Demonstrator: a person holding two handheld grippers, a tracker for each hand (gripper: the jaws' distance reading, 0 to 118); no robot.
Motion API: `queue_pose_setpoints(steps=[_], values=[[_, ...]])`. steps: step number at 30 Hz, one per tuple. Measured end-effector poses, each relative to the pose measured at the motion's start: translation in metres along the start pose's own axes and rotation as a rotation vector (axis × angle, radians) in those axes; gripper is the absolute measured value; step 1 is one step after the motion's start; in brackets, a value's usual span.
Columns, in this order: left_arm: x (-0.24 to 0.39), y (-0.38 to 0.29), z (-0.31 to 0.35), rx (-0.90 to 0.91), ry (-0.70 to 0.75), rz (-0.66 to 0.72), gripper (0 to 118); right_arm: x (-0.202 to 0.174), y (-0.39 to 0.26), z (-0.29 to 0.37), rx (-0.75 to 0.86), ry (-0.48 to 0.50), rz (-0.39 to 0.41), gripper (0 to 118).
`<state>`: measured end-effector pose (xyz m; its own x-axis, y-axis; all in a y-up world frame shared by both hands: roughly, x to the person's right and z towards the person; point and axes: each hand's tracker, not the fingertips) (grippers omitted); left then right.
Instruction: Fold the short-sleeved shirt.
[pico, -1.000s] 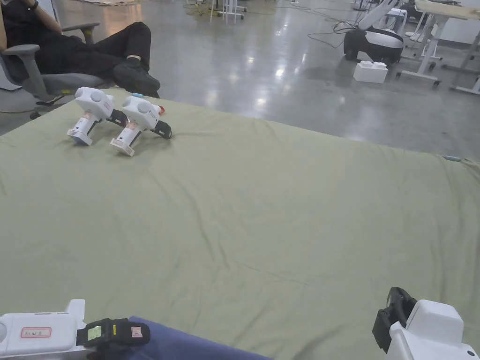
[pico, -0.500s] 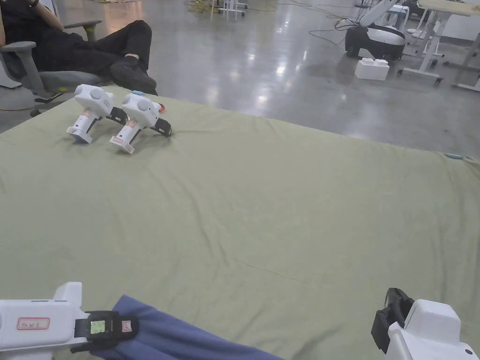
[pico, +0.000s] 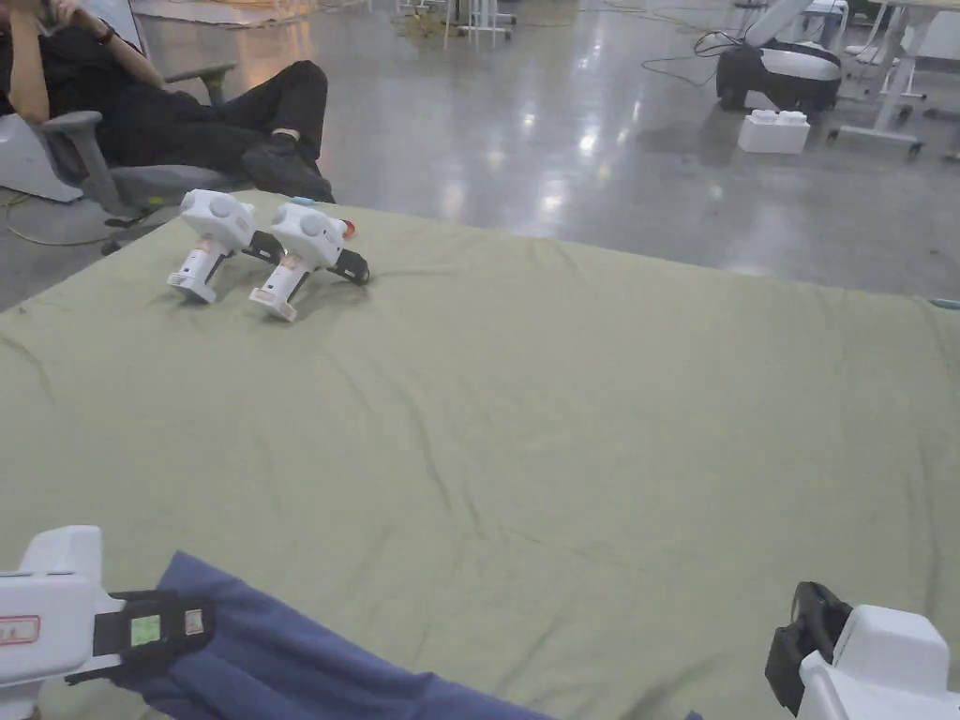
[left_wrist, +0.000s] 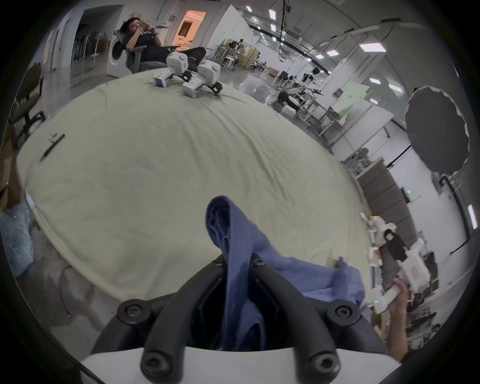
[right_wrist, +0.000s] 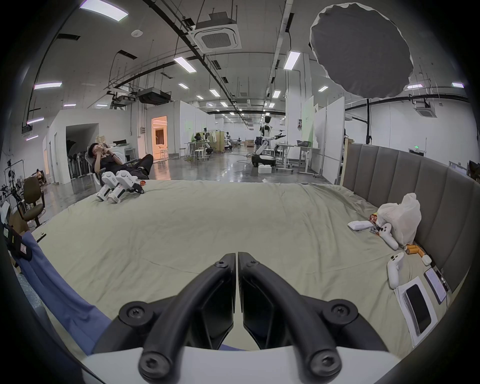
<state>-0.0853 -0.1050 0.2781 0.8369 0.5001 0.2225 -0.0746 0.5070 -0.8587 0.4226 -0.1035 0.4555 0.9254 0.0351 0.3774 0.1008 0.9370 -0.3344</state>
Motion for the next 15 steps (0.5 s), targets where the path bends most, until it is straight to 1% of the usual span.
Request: queue_pose_setpoints(steps=[2,4,5,7,9,11,15], values=[[0.026,-0.013,-0.003,-0.003,-0.064,0.022,8,-0.001,-0.001,0.0,-0.001,0.005,-0.002,1],[0.047,-0.02,-0.009,-0.02,-0.148,0.017,8,0.0,-0.002,0.001,-0.001,0.01,-0.003,1],[0.048,-0.018,-0.014,-0.024,-0.181,0.02,8,0.0,-0.003,0.002,-0.001,0.01,-0.003,1],[0.07,-0.025,-0.026,-0.053,-0.228,0.008,8,0.003,-0.005,0.003,-0.004,0.011,-0.006,1],[0.092,-0.032,-0.039,-0.066,-0.23,-0.014,8,0.007,-0.006,0.004,-0.007,0.007,-0.011,1],[0.113,-0.043,-0.062,-0.115,-0.23,-0.08,8,0.012,-0.008,0.006,-0.008,-0.001,-0.02,1],[0.147,-0.072,-0.112,-0.2,-0.16,-0.119,8,0.023,-0.013,0.01,-0.013,-0.02,-0.036,1]])
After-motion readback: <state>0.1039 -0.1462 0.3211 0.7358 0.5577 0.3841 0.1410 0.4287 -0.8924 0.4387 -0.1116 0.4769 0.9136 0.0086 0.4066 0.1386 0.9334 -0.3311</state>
